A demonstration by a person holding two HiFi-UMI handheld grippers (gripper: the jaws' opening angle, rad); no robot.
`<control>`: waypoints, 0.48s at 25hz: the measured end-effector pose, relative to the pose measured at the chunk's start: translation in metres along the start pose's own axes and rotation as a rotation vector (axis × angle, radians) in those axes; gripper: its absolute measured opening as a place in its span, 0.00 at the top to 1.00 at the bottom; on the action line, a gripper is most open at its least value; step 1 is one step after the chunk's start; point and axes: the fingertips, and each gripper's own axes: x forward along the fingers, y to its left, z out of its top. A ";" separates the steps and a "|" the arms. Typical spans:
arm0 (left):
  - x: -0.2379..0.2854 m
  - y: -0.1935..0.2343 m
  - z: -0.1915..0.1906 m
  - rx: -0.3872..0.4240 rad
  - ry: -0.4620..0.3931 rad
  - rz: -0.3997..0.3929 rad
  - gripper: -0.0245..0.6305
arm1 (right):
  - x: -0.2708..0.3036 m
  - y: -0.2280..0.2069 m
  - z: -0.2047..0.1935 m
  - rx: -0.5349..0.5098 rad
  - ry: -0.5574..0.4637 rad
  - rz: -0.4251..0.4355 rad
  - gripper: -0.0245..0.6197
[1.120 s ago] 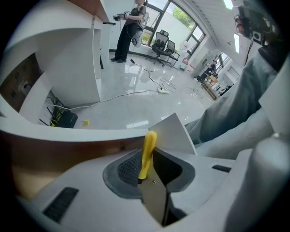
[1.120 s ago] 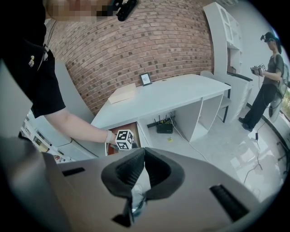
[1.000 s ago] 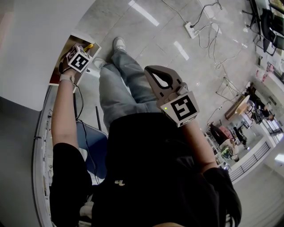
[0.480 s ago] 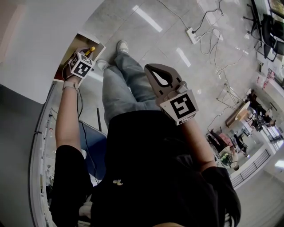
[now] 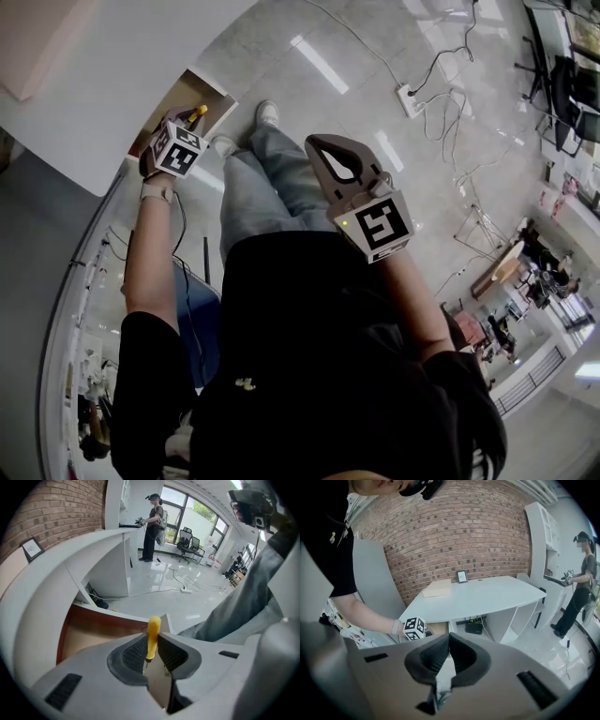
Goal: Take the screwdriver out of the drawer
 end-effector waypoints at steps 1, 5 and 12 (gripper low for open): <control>-0.007 0.000 0.002 -0.009 -0.012 0.013 0.86 | -0.001 0.002 0.003 -0.007 -0.007 0.004 0.95; -0.038 -0.009 0.006 -0.053 -0.068 0.046 0.86 | -0.007 0.015 0.010 -0.027 -0.029 0.020 0.95; -0.099 -0.023 0.006 -0.143 -0.179 0.146 0.86 | -0.013 0.040 0.025 -0.110 -0.088 0.068 0.95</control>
